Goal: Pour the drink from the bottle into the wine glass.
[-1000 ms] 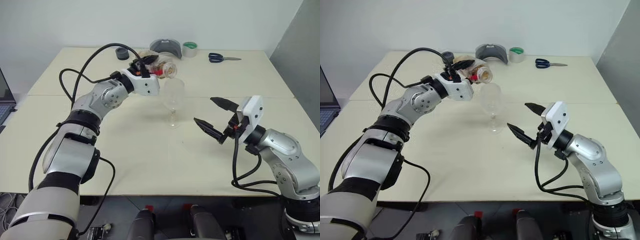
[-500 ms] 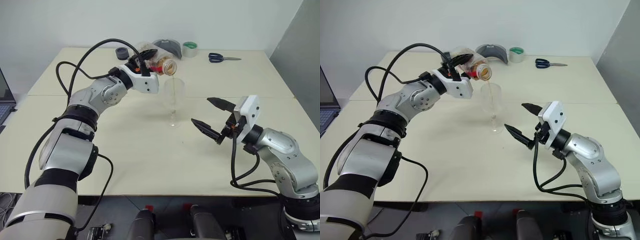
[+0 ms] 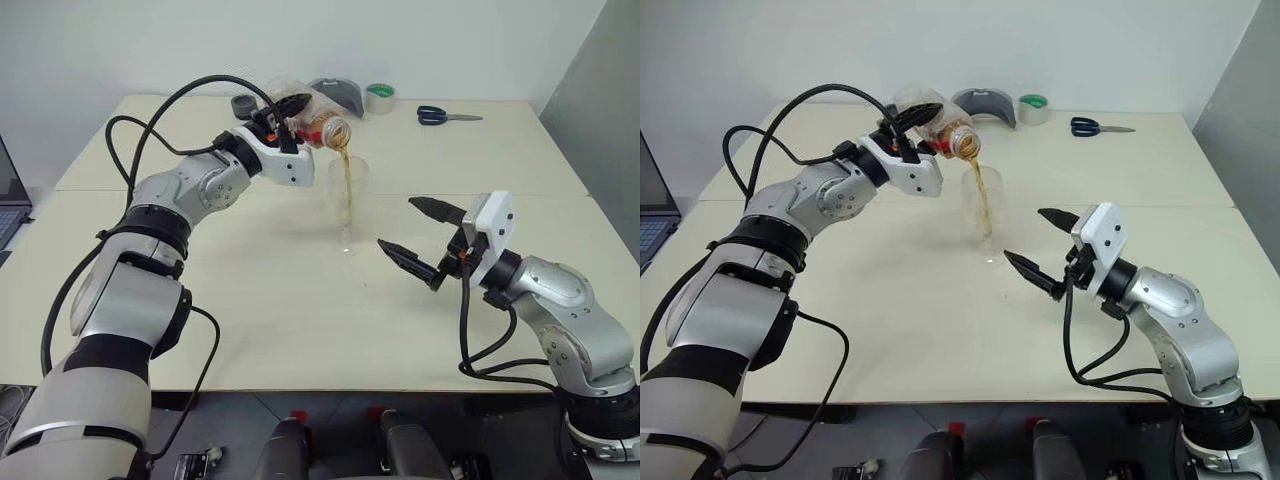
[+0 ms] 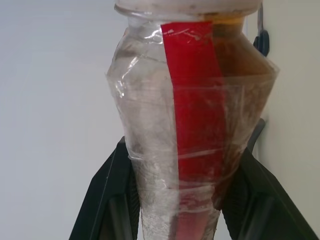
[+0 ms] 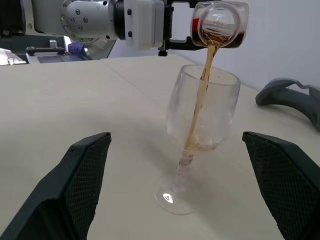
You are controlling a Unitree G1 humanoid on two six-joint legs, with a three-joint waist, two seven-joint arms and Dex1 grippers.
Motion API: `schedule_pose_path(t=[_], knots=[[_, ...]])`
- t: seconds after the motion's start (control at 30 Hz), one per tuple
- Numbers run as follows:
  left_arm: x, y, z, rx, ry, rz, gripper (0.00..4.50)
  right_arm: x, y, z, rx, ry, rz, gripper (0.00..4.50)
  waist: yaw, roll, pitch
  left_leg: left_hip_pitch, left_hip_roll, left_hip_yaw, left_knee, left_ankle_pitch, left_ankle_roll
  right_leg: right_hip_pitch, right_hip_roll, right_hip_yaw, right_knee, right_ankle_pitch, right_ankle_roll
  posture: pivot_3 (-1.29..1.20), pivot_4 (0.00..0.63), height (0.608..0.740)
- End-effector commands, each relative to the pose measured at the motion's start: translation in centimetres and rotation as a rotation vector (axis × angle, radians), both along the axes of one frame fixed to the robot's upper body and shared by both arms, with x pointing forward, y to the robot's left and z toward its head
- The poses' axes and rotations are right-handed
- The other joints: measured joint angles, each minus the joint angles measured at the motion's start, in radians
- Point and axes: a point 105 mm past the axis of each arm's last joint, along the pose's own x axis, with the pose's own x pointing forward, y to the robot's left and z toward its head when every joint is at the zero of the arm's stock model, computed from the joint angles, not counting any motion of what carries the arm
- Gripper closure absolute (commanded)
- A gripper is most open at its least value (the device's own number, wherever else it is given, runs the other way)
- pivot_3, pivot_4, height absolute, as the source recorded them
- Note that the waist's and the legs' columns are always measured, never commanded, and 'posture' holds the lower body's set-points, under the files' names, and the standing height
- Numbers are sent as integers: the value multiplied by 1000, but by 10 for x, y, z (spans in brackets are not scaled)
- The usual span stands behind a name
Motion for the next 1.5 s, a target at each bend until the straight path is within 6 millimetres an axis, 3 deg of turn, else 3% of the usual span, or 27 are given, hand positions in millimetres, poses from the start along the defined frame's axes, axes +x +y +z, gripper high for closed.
schedule_pose_path(t=[0.03, 1.5], knots=[[-3, 2, 30, -25, -89, -1, 2788, -8, 5, 13, 15, -47, 30, 0, 0, 0, 0, 0, 0, 0, 0, 0, 0, 0, 0, 0, 0, 0, 0, 0, 150, 740], [0, 7, 34, 15, -143, 38, 2788, -12, 11, 8, 50, -1, 13, 0, 0, 0, 0, 0, 0, 0, 0, 0, 0, 0, 0, 0, 0, 0, 0, 0, 150, 740]])
